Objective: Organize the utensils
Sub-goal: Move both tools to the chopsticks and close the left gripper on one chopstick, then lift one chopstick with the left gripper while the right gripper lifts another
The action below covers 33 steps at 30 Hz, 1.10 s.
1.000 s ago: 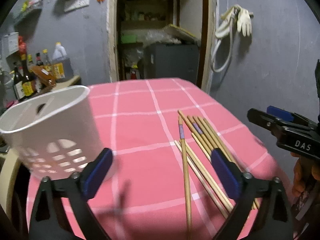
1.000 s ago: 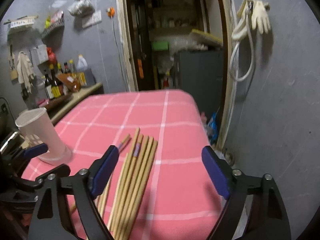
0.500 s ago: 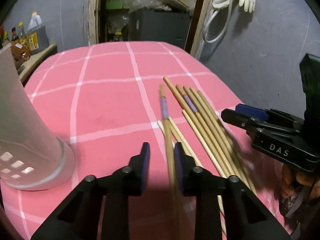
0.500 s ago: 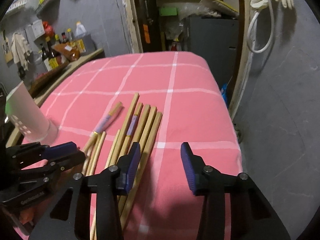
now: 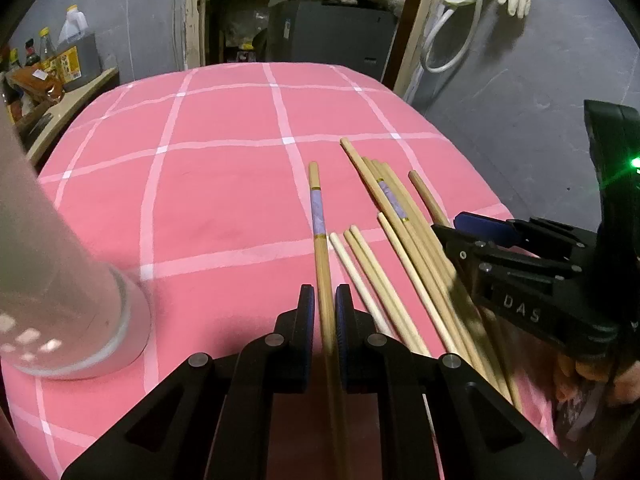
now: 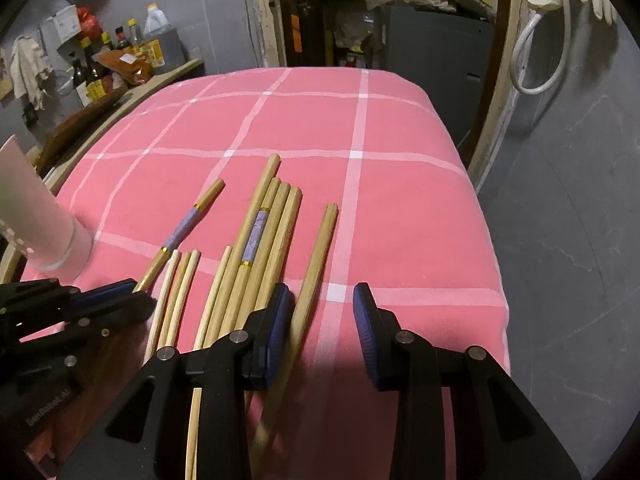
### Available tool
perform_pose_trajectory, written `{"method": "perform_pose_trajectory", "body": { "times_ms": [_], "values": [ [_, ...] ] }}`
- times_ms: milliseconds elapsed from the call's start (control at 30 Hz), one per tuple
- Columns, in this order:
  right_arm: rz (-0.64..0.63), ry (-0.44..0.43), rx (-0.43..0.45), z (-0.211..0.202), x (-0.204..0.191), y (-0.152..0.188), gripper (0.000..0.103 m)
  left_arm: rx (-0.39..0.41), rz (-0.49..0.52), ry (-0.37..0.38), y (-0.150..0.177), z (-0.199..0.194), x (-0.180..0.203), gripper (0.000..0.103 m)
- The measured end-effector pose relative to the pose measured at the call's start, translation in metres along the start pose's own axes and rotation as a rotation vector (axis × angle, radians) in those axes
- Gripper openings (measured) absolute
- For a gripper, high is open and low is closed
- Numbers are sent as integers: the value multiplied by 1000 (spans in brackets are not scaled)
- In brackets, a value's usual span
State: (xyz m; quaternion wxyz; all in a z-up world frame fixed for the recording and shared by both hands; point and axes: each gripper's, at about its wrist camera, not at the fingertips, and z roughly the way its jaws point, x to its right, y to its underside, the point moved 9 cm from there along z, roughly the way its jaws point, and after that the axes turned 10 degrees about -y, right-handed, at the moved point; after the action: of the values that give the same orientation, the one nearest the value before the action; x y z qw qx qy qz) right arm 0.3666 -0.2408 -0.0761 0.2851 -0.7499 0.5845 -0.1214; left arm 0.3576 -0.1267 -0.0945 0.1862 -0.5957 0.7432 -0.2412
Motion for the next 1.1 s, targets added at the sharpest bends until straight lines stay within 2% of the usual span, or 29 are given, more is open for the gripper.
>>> {"method": "perform_pose_trajectory", "body": {
  "times_ms": [133,200,367,500,667,800,900,1033,1100],
  "values": [
    [22,-12,-34,1,0,-1,27,-31,-25,4,-5,4,-1,9],
    [46,-33,-51,2,-2,-2,11,-39,-37,11,-5,3,-2,8],
    [150,-114,-43,-3,-5,4,5,-39,-51,32,-1,-3,-4,5],
    [211,-162,24,-18,-6,7,5,11,-57,56,3,-20,-4,5],
    [215,-226,197,-58,-22,2,5,143,-73,79,-1,-54,-9,5],
    [131,-262,387,-98,-51,-12,5,309,-109,94,-11,-95,-21,5],
    [68,-289,509,-120,-76,-27,5,401,-138,91,-17,-120,-32,5],
    [-5,-378,670,-145,-114,-55,5,523,-180,70,-36,-158,-56,5],
    [-22,-419,722,-150,-130,-69,5,581,-213,54,-43,-177,-71,5]
  ]
}}
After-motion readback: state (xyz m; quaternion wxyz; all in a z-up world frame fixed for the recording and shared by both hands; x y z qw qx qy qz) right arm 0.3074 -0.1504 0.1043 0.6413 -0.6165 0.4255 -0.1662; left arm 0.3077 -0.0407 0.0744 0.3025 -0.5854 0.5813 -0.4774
